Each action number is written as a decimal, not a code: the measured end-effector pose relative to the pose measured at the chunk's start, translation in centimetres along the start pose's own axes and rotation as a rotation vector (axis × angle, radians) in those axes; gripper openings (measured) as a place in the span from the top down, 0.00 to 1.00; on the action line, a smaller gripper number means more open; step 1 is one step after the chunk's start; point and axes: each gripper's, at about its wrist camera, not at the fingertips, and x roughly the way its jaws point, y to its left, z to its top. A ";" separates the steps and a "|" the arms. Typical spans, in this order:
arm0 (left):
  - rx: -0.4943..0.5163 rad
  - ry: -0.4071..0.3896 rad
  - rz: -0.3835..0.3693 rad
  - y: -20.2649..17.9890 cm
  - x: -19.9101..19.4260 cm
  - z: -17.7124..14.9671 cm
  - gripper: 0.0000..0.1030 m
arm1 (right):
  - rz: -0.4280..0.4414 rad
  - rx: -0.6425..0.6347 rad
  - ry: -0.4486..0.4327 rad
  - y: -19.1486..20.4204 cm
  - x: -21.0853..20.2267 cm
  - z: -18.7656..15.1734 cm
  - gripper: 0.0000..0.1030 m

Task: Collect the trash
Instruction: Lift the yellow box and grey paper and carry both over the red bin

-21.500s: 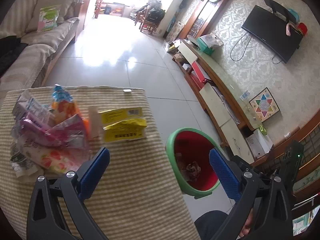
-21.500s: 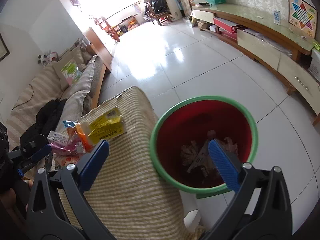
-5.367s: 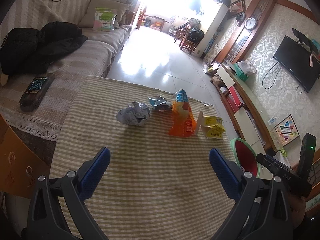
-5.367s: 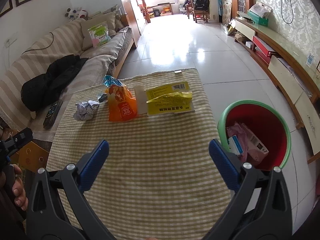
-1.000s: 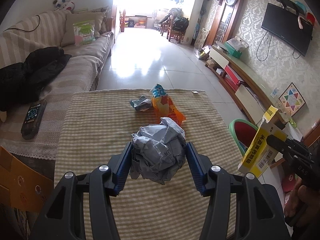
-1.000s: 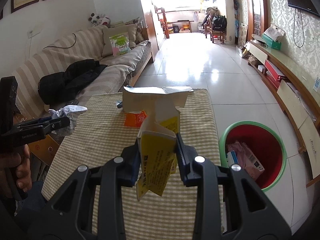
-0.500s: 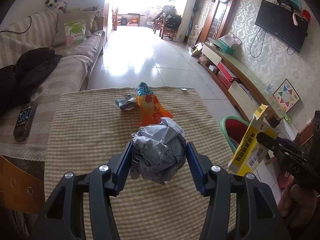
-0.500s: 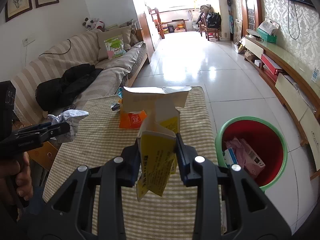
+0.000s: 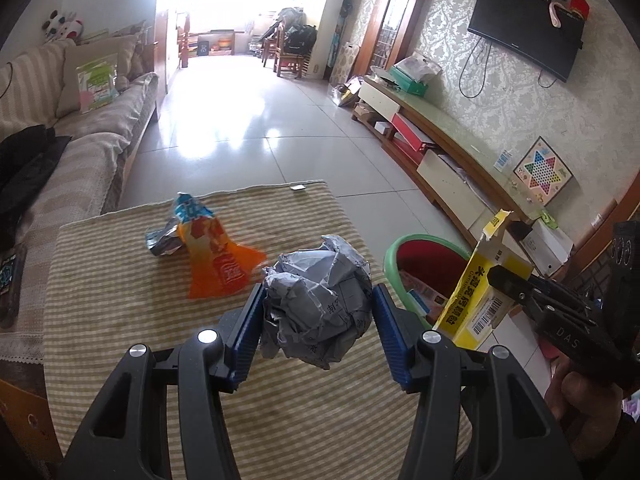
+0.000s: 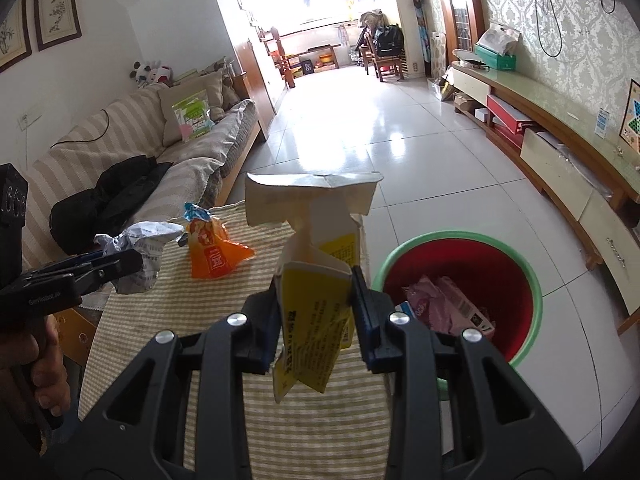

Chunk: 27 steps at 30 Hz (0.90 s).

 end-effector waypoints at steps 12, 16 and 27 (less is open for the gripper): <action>0.114 0.021 -0.095 -8.0 4.3 2.8 0.51 | -0.104 0.087 -0.025 -7.2 -1.1 1.4 0.70; 0.136 0.032 -0.126 -10.2 5.7 3.4 0.51 | -0.129 0.114 -0.027 -9.3 -1.2 1.5 0.70; 0.160 0.092 -0.221 -15.2 9.9 4.6 0.51 | -0.163 0.169 -0.026 -14.0 -1.0 1.5 0.70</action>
